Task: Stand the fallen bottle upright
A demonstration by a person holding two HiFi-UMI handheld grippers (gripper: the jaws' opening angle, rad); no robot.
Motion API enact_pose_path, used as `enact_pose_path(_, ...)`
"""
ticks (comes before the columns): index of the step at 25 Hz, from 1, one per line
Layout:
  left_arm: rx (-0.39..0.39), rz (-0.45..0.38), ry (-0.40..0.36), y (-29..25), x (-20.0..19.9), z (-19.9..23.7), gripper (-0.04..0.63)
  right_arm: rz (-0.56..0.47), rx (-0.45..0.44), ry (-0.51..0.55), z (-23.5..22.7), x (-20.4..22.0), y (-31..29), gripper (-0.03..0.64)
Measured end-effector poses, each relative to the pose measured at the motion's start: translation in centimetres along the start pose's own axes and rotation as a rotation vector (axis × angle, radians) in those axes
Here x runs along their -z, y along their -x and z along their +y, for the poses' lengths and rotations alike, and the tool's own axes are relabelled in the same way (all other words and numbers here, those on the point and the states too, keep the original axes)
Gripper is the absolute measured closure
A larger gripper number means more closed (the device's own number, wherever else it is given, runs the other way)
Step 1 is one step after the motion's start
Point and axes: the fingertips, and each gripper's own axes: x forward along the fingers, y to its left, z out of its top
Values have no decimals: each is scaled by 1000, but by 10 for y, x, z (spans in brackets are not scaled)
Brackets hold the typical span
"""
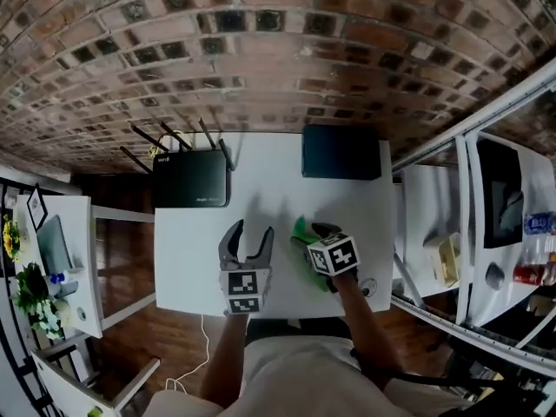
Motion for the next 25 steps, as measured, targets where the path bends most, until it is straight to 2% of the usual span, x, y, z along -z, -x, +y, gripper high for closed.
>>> enact_pose_path(3, -4, 41, 44, -9, 13, 1, 310, 85, 22, -11, -10, 9, -21, 337)
enact_pose_path(7, -45, 55, 52, -17, 22, 13, 310, 125, 108, -35, -34, 7, -44, 336)
enact_pose_path(11, -79, 78, 75, -15, 34, 26, 310, 247, 108, -18, -38, 22, -67, 336)
enact_pose_path(13, -96, 84, 81, -13, 39, 30, 310, 273, 133, -15, -39, 25, -70, 347)
enact_pose_path(16, -116, 90, 91, -11, 44, 33, 310, 274, 158, -27, -41, 24, -69, 375)
enact_pose_path(21, -115, 86, 94, -7, 43, 28, 310, 259, 138, -41, -42, 24, -68, 394)
enact_pose_path(25, -119, 68, 90, -1, 41, 27, 310, 192, 100, -80, -34, 16, -56, 430)
